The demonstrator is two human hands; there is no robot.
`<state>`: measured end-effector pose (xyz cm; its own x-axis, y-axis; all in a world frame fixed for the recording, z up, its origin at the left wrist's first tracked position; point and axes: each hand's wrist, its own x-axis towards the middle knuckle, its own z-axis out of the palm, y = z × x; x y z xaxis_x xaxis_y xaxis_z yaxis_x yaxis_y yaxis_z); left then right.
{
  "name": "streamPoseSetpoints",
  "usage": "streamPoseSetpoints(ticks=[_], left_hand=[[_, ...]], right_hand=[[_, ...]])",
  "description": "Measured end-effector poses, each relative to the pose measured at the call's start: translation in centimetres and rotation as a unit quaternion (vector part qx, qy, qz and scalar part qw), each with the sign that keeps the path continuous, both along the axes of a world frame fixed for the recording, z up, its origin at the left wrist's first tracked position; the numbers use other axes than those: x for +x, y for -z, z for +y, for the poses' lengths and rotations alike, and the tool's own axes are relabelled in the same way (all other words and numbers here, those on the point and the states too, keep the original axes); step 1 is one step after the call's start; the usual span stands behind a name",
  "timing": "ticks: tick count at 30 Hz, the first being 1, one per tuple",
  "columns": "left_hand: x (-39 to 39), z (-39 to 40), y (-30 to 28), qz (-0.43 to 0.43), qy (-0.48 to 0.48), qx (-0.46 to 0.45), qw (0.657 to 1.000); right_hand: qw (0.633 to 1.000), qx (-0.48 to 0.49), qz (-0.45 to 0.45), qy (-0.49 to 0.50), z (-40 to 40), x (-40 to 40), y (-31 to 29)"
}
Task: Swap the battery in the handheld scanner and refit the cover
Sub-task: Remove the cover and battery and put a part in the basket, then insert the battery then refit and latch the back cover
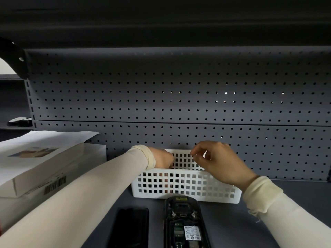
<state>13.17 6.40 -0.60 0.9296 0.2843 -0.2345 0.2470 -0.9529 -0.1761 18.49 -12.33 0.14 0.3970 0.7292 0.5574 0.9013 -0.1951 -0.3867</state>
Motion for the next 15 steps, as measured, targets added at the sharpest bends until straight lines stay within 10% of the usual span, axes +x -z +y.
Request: streamPoseSetpoints(ticks=[15], left_hand=[[-6.4, -3.1, -7.4, -0.271, 0.055, -0.106, 0.955]], right_hand=[[0.997, 0.061, 0.046, -0.029, -0.3, -1.0, -1.2]])
